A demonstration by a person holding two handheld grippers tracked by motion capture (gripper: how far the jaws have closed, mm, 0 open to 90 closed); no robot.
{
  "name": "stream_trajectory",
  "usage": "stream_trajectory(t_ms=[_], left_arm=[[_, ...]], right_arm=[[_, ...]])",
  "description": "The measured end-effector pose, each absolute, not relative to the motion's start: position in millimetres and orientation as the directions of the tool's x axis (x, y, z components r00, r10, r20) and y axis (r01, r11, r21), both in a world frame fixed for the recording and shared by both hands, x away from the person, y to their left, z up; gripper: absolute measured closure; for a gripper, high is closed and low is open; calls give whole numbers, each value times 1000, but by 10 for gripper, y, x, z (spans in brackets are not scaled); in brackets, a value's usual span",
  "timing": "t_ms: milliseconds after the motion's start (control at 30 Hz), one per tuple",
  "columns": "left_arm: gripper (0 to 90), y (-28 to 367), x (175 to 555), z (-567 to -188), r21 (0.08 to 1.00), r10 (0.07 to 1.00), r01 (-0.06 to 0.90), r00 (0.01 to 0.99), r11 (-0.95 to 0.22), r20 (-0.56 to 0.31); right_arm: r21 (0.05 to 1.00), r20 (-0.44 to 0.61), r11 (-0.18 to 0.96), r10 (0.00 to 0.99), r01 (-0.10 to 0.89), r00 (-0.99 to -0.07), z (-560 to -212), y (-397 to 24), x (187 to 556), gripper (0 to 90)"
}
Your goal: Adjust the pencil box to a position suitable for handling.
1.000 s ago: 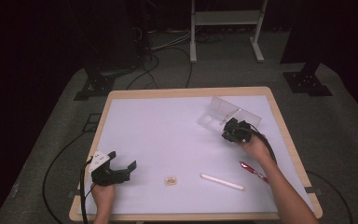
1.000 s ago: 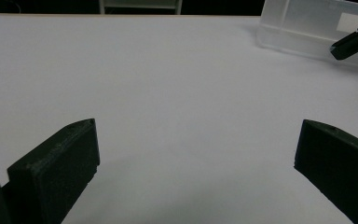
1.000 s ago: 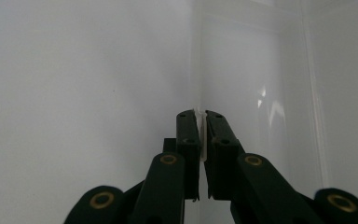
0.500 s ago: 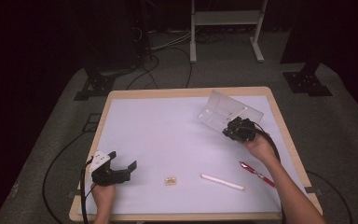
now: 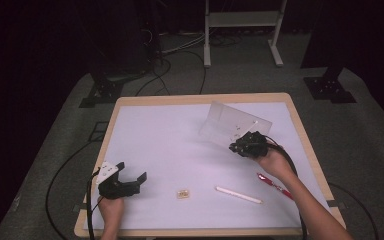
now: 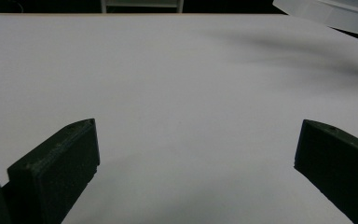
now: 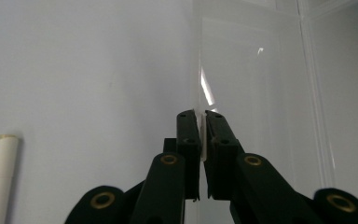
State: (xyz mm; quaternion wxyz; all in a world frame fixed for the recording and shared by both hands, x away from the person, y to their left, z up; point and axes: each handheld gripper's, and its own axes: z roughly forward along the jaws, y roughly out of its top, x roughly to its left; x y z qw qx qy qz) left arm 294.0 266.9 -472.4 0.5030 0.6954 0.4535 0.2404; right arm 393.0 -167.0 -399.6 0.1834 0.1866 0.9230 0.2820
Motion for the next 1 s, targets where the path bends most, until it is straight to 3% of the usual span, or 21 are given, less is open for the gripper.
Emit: stream_trajectory(t_ms=[1000], left_arm=[[0,2682,2937,-4722,919,871,386,475,-77,-126]], right_arm=[[559,-165,817,276,141,-947,-4220,-1097,3697,847]])
